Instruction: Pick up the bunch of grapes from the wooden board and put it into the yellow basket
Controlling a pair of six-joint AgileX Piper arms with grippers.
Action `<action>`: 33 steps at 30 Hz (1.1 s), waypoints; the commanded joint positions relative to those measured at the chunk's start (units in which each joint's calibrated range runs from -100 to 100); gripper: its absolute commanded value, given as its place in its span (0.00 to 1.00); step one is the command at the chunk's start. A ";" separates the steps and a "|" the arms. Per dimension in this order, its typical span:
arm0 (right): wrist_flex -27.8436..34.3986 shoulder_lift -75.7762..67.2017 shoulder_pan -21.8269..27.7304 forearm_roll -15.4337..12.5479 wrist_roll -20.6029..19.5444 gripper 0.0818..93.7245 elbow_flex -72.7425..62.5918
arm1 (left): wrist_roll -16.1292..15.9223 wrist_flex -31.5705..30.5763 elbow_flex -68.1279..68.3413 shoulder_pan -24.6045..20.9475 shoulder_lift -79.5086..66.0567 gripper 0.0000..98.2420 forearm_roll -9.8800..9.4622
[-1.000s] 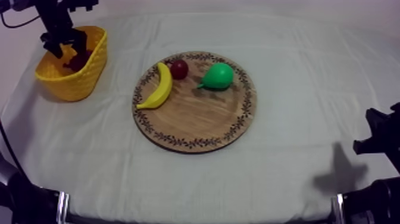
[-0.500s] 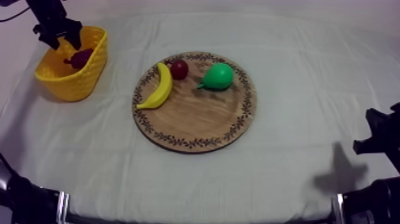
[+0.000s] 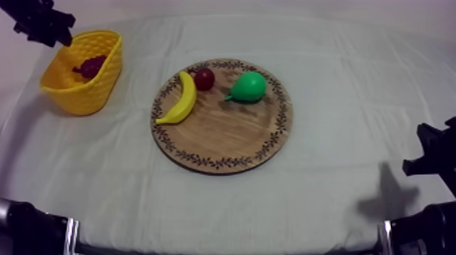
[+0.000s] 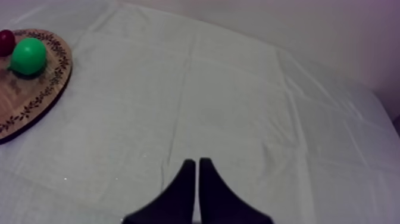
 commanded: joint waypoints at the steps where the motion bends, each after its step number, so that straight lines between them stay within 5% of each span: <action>1: 0.00 0.00 0.02 0.03 0.00 0.00 -0.04 | -0.08 -2.87 5.80 -0.18 -8.61 0.38 0.02; 20: 0.00 0.00 0.02 0.03 -0.02 0.00 -0.04 | -0.72 -29.42 43.89 0.29 -50.15 0.04 1.80; 33: 0.00 0.00 0.02 0.03 -0.03 0.00 -0.04 | -0.55 -47.15 69.43 0.68 -72.71 0.00 2.22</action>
